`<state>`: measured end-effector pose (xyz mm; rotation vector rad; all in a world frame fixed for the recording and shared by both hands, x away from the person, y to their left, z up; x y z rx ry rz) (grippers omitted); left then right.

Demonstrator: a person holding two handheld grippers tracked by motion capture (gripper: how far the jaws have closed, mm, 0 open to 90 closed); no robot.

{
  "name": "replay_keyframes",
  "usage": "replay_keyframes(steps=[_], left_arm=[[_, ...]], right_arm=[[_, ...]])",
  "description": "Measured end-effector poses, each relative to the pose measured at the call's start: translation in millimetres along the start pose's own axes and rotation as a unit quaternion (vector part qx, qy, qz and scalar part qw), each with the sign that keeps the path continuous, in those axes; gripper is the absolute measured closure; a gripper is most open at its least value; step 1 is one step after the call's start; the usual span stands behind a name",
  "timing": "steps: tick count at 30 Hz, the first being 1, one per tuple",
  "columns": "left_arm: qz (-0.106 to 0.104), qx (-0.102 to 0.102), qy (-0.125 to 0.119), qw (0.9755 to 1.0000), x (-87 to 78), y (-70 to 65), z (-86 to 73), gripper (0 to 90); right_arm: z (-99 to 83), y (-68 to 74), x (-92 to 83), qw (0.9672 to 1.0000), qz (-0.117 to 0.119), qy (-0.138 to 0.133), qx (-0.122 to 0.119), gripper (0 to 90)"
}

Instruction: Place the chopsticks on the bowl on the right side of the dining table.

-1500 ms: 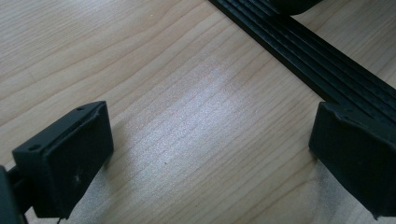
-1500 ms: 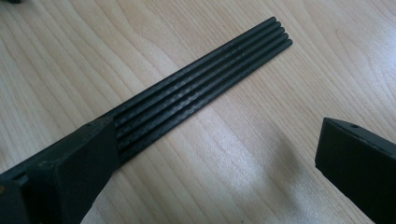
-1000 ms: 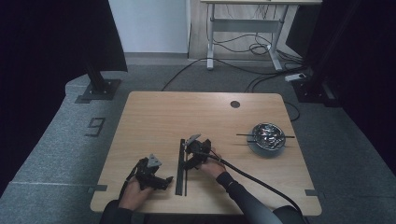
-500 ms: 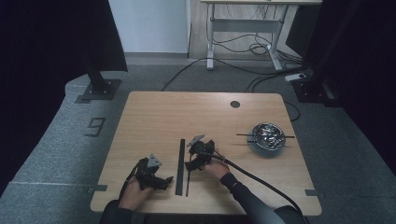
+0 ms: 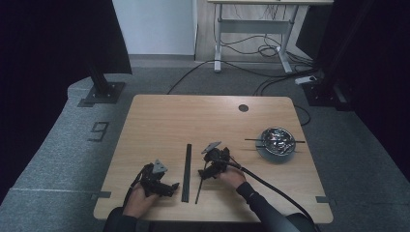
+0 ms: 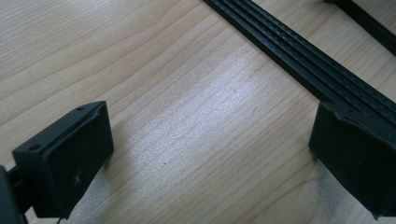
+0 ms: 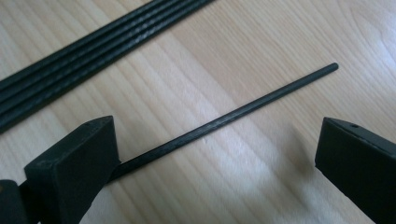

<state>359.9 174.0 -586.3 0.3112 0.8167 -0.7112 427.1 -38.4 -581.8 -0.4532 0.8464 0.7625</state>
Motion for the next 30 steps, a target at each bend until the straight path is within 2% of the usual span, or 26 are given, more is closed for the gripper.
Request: replay_keyframes(steps=[10, 23, 30], left_arm=[[0.000, 0.000, 0.000, 1.0000, 0.0, 0.0, 0.0, 0.0], [0.000, 0.000, 0.000, 1.0000, 0.0, 0.0, 0.0, 0.0], [0.000, 0.000, 0.000, 1.0000, 0.0, 0.0, 0.0, 0.0]], right_arm=[[-12.9, -3.0, -9.2, 1.0000, -0.006, -0.004, -0.002, 0.0], [-19.1, -28.0, -11.2, 0.9993, -0.028, -0.007, 0.025, 0.0], [-28.2, -40.7, -17.2, 0.9986, -0.040, -0.004, 0.034, 0.0]])
Point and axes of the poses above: each handheld gripper's, and its own axes: x roughly forward along the jaws, z roughly out of its top, y roughly to its left, the point moved 5 cm from there along x, roughly forward along the jaws, and after that the axes turned 1 degree about -z, right-handed, at the moved point
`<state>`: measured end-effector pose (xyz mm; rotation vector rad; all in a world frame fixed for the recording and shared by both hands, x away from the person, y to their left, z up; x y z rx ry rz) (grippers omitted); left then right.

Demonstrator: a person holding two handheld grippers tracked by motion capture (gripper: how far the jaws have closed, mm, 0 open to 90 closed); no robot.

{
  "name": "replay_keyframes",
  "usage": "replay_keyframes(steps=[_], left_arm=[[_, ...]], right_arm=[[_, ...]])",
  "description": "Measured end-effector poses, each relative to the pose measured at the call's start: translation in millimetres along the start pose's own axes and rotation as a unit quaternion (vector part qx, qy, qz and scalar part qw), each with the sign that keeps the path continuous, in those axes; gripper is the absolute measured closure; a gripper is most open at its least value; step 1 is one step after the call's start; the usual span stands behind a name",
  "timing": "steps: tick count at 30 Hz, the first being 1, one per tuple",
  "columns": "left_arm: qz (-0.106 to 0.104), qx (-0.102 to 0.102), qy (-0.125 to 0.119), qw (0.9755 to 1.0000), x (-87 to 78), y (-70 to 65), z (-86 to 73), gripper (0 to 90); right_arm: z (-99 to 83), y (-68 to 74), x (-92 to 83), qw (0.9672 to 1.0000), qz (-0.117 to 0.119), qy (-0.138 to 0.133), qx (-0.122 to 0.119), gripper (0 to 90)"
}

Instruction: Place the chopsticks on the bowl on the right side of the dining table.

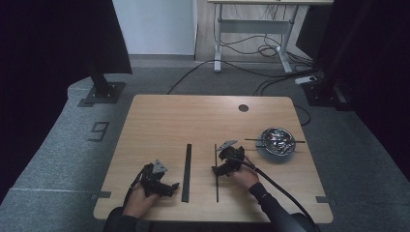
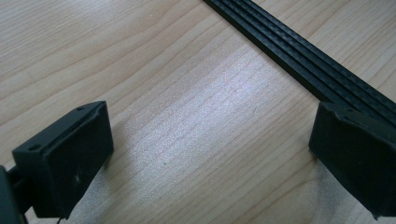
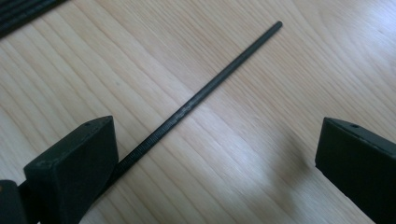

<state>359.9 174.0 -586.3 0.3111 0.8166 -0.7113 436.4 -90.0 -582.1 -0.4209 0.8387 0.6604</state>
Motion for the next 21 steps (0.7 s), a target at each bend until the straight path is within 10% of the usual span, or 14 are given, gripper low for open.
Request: replay_keyframes(steps=[21], left_arm=[[0.000, 0.001, 0.001, 1.0000, -0.2, 0.2, -0.1, 0.0]], right_arm=[[-38.8, -30.9, -27.1, 0.9995, -0.026, 0.006, 0.016, 0.0]])
Point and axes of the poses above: each handheld gripper's, and its own axes: x roughly forward along the jaws, z roughly out of its top, y roughly to its left, the point moved 5 cm from there along x, roughly forward along the jaws, and after that the axes turned 1 degree about -z, right-handed, at the moved point
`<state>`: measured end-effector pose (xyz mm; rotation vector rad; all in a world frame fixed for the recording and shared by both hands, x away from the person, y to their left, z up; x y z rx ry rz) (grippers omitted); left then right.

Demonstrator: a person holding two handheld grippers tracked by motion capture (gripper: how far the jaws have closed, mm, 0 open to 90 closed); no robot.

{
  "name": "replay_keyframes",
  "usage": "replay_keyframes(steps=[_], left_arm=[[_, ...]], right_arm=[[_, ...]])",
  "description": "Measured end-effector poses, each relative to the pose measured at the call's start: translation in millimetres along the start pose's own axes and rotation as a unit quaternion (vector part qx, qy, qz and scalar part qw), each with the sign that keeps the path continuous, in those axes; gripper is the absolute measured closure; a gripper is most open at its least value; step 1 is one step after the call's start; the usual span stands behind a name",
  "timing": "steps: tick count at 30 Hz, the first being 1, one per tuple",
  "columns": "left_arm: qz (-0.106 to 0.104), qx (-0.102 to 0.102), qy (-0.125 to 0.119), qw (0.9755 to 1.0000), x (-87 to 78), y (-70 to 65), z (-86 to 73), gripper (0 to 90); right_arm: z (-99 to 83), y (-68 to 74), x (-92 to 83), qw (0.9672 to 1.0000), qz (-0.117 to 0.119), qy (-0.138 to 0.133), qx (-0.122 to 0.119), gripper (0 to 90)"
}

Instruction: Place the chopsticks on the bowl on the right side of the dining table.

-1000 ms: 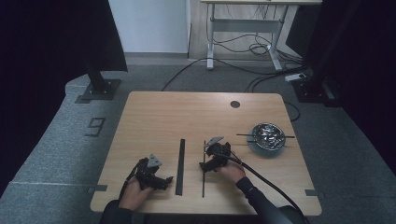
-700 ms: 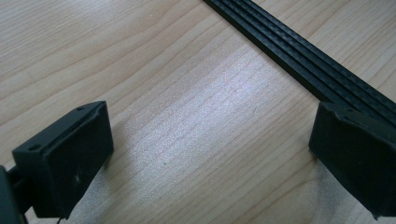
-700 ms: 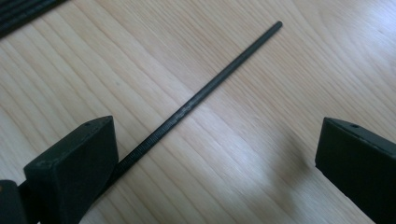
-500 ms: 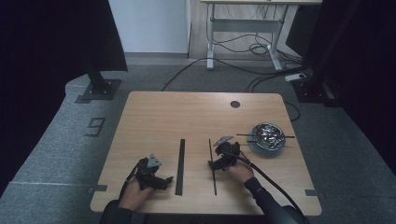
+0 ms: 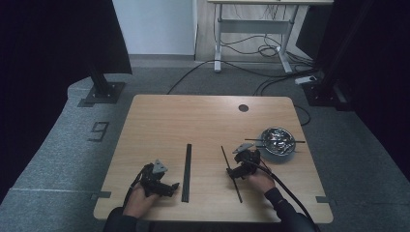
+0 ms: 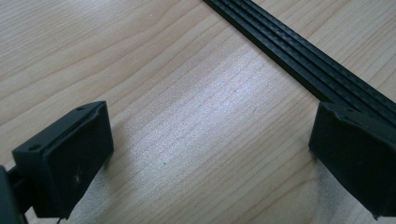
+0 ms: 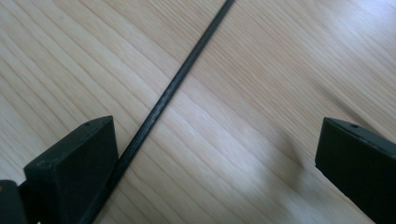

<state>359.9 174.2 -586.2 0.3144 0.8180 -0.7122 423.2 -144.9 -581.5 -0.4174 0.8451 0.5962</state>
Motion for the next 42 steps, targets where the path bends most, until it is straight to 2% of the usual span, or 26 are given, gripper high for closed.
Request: replay_keyframes(steps=[7, 14, 16, 18, 23, 28, 31, 32, 33, 37, 40, 42], left_arm=[[0.000, 0.000, 0.000, 1.0000, 0.0, 0.0, 0.0, 0.0], [0.000, -0.001, -0.001, 1.0000, 0.2, -0.2, 0.1, 0.0], [0.000, -0.002, -0.001, 1.0000, 0.2, -0.2, 0.1, 0.0], [0.000, -0.001, -0.001, 1.0000, 0.2, -0.2, 0.1, 0.0], [0.000, -0.002, -0.001, 1.0000, 0.2, -0.2, 0.1, 0.0], [0.000, -0.002, -0.001, 1.0000, 0.2, -0.2, 0.1, 0.0], [0.000, -0.001, -0.001, 1.0000, 0.1, -0.2, 0.1, 0.0], [0.000, -0.001, -0.001, 1.0000, 0.1, -0.2, 0.1, 0.0], [0.000, -0.001, -0.001, 1.0000, 0.1, -0.2, 0.1, 0.0], [0.000, -0.001, 0.000, 1.0000, 0.0, -0.2, 0.1, 0.0], [0.000, -0.001, 0.000, 1.0000, 0.0, -0.2, 0.1, 0.0], [0.000, -0.001, 0.000, 1.0000, 0.0, -0.2, 0.1, 0.0]], right_arm=[[-11.0, -6.4, -8.4, 0.9999, -0.012, 0.004, -0.002, 0.0], [-28.5, -16.5, -23.0, 0.9992, -0.035, 0.016, -0.008, 0.0], [-33.6, -19.7, -26.2, 0.9993, -0.033, 0.019, -0.004, 0.0], [-42.6, -26.2, -30.5, 0.9993, -0.028, 0.021, 0.015, 0.0], [-48.1, -31.3, -34.4, 0.9991, -0.024, 0.031, 0.017, 0.0], [-46.0, -29.2, -35.4, 0.9975, -0.007, 0.070, 0.002, 0.0], [-43.5, -24.9, -34.0, 0.9953, 0.015, 0.095, 0.002, 0.0], [-40.3, -22.5, -34.2, 0.9941, 0.022, 0.106, -0.004, 5.7], [-40.3, -22.5, -34.2, 0.9941, 0.022, 0.106, -0.004, 5.7], [-31.2, -18.1, -35.7, 0.9896, 0.037, 0.138, -0.017, 20.4], [-24.5, -17.1, -35.2, 0.9856, 0.047, 0.161, -0.020, 34.2], [-20.8, -16.5, -34.2, 0.9819, 0.057, 0.179, -0.023, 39.0]])
Point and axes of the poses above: each handheld gripper's, and its own axes: x roughly forward along the jaws, z roughly out of its top, y roughly to its left, the point moved 5 cm from there along x, roughly forward along the jaws, and after that the axes turned 1 degree about -z, right-handed, at the moved point
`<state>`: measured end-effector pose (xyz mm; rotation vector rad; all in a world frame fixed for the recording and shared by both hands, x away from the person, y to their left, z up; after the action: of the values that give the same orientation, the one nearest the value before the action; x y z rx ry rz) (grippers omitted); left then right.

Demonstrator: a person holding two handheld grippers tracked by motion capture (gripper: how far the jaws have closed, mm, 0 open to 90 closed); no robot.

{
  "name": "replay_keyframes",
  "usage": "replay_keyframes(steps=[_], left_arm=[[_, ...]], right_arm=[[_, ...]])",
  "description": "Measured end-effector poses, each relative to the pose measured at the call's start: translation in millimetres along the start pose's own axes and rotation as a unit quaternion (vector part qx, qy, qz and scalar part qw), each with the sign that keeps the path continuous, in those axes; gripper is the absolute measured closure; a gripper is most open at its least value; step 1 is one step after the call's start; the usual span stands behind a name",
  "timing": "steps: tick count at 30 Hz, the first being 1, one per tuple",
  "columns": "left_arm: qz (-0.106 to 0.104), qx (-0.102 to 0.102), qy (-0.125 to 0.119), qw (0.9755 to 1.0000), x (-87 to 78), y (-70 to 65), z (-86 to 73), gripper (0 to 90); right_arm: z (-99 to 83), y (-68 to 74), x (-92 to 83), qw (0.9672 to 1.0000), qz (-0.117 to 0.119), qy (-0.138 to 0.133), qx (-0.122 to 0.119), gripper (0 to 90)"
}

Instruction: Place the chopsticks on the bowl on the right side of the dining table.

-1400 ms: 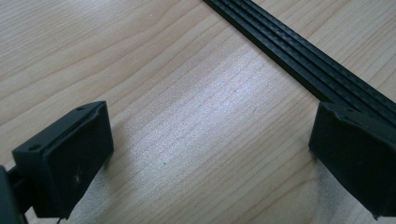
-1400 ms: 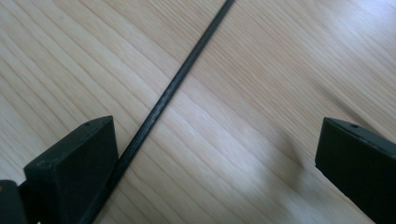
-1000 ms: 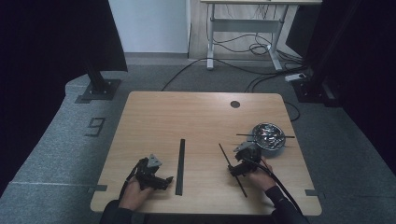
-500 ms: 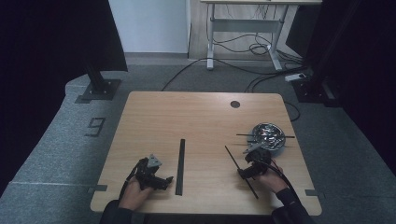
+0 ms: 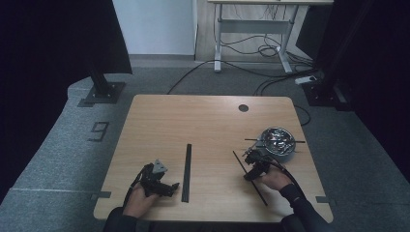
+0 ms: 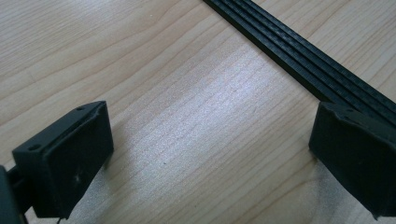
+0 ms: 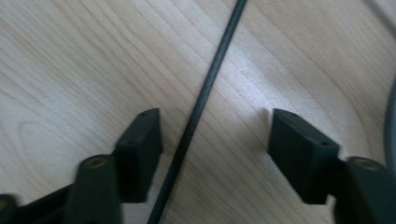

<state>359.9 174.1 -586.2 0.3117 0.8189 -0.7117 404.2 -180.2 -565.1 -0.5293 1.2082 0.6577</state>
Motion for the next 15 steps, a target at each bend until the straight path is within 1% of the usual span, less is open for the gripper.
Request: replay_keyframes(steps=[2, 4, 5, 6, 7, 10, 11, 12, 15], left_arm=[[0.000, 0.000, 0.000, 1.0000, 0.0, 0.0, 0.0, 0.0], [0.000, 0.000, 0.000, 1.0000, 0.0, 0.0, 0.0, 0.0], [0.000, 0.000, 0.000, 1.0000, 0.0, 0.0, 0.0, 0.0], [0.000, 0.000, 0.000, 1.0000, 0.0, 0.0, 0.0, 0.0], [0.000, 0.000, 0.000, 1.0000, 0.0, 0.0, 0.0, 0.0], [0.000, 0.000, 0.000, 1.0000, 0.0, 0.0, 0.0, 0.0], [0.000, 0.000, 0.000, 1.0000, 0.0, 0.0, 0.0, 0.0], [0.000, 0.000, 0.000, 1.0000, 0.0, -0.1, 0.0, 0.0], [0.000, 0.000, 0.000, 1.0000, 0.0, 0.0, 0.0, 0.0]], right_arm=[[3.1, 0.5, -0.1, 0.9998, 0.009, 0.019, -0.004, 44.3], [5.9, 1.0, -0.6, 0.9993, 0.010, 0.036, -0.005, 49.8], [8.1, 1.4, -0.7, 0.9985, 0.012, 0.052, -0.011, 54.1], [8.1, 1.4, -0.7, 0.9985, 0.012, 0.052, -0.011, 54.1], [8.6, 1.5, -1.1, 0.9981, 0.012, 0.059, -0.011, 55.5], [10.5, 2.4, -1.0, 0.9973, 0.015, 0.070, -0.017, 61.3], [11.8, 1.8, -1.0, 0.9965, 0.015, 0.080, -0.019, 64.6], [11.8, 1.8, -1.0, 0.9965, 0.015, 0.080, -0.019, 64.6], [13.3, 1.4, -0.7, 0.9954, 0.015, 0.092, -0.022, 68.2]])
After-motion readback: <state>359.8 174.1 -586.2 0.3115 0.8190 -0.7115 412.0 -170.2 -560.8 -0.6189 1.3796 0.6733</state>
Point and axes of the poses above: each handheld gripper's, and its own axes: x roughly forward along the jaws, z roughly out of its top, y roughly to its left, the point moved 5 cm from there along x, roughly forward along the jaws, and after that the axes turned 1 degree about -z, right-handed, at the moved point
